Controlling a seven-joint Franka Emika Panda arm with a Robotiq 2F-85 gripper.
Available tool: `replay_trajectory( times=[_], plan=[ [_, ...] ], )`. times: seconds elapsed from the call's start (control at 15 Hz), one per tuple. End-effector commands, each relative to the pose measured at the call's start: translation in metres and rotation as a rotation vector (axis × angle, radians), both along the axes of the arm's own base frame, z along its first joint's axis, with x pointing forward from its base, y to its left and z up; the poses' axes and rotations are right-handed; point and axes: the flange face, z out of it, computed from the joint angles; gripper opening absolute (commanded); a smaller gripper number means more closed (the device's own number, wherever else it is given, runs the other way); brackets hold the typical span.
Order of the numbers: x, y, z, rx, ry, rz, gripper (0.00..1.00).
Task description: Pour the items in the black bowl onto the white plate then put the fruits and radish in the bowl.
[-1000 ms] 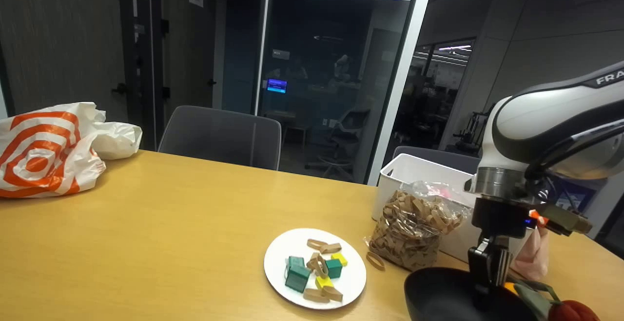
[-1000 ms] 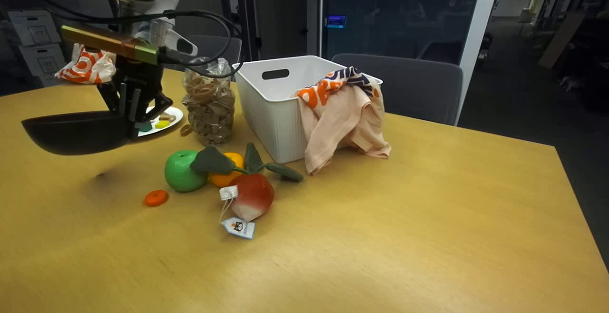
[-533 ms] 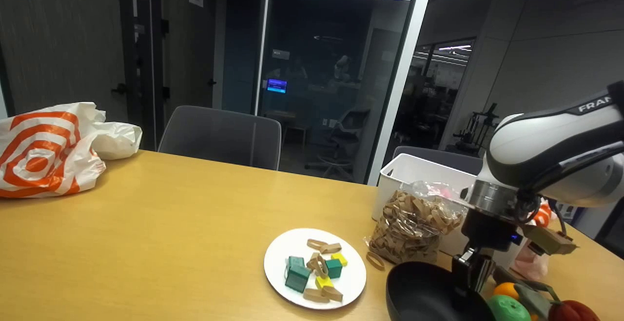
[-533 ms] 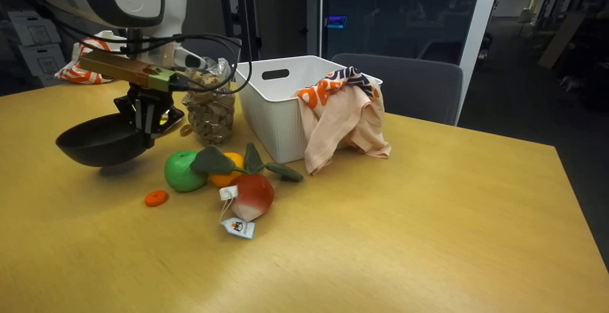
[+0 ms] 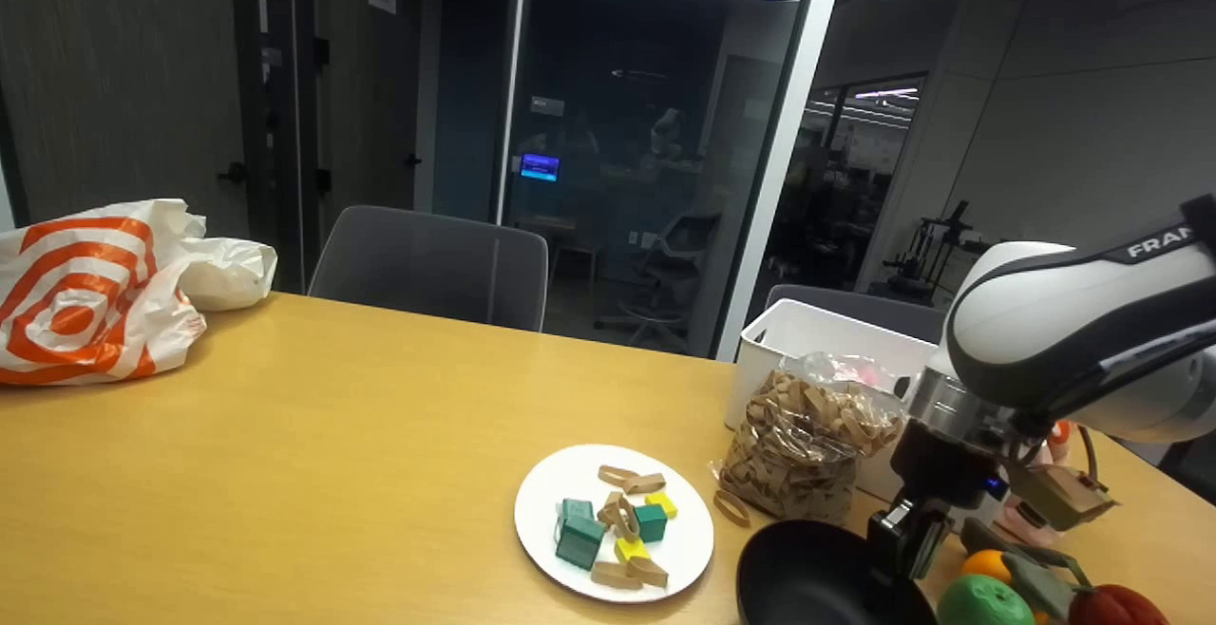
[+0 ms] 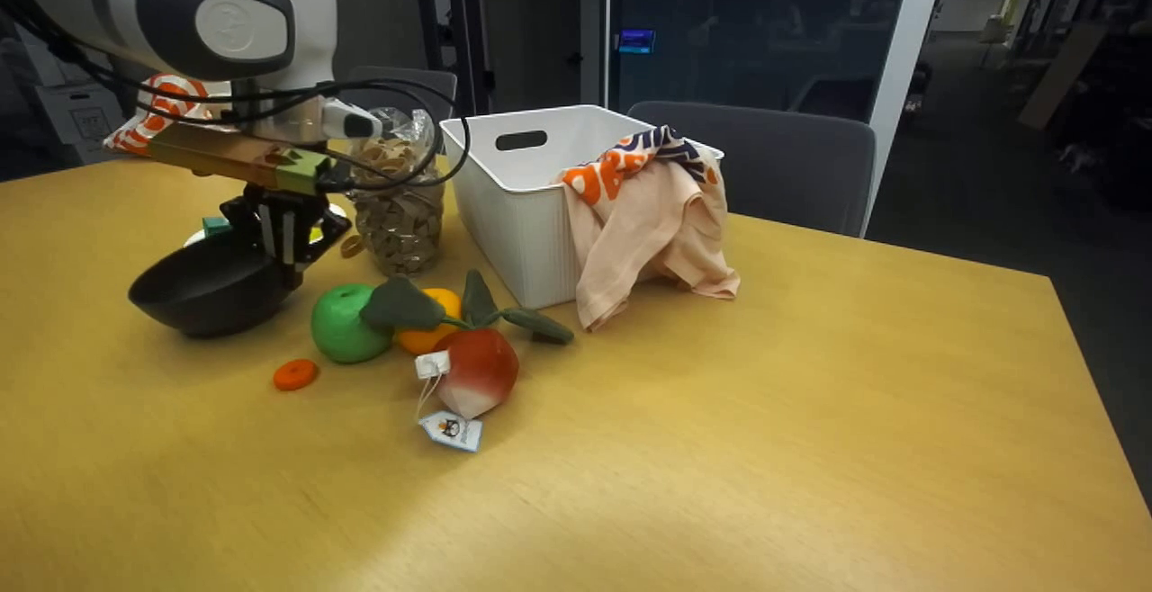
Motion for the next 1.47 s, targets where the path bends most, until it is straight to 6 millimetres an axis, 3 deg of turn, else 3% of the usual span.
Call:
replay_trajectory(
  times=[0.0,0.33,0.53,1.0,1.4],
  plan=[
    [-0.003,0.002,0.002,-0.008,-0.039,0.006,0.45],
    [-0.002,-0.002,0.011,-0.049,-0.052,-0.003,0.83],
    [0.003,-0.013,0.025,-0.071,-0.06,-0.063,0.99],
    [0.003,-0.057,0.036,-0.141,0.036,-0.271,1.0],
    [0.001,-0.06,0.019,-0.201,-0.038,-0.311,1.0]
  ],
)
